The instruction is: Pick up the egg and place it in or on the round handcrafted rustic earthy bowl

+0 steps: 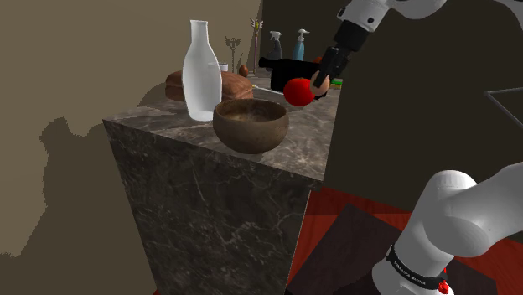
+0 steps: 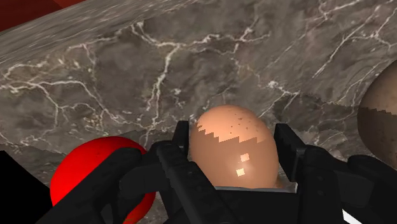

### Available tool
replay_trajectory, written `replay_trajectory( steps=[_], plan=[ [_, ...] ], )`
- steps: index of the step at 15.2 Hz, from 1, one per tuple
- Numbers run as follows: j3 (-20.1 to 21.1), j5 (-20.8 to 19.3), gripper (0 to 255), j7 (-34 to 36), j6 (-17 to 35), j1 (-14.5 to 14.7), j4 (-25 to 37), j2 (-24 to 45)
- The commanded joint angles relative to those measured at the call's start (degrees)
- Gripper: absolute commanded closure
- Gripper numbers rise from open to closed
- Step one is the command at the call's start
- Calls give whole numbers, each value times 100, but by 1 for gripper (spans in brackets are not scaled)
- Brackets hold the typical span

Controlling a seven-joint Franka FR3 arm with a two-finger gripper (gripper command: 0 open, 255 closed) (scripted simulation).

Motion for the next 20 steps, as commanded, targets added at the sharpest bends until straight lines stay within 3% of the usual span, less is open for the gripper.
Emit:
replay_trajectory(
  steps=[1, 16, 20],
  plan=[
    [1, 3, 255, 24, -142, 9, 193, 50],
    [-36, 49, 255, 172, -1174, 95, 1820, 634],
    [454, 154, 255, 720, -1030, 187, 1757, 631]
  ],
)
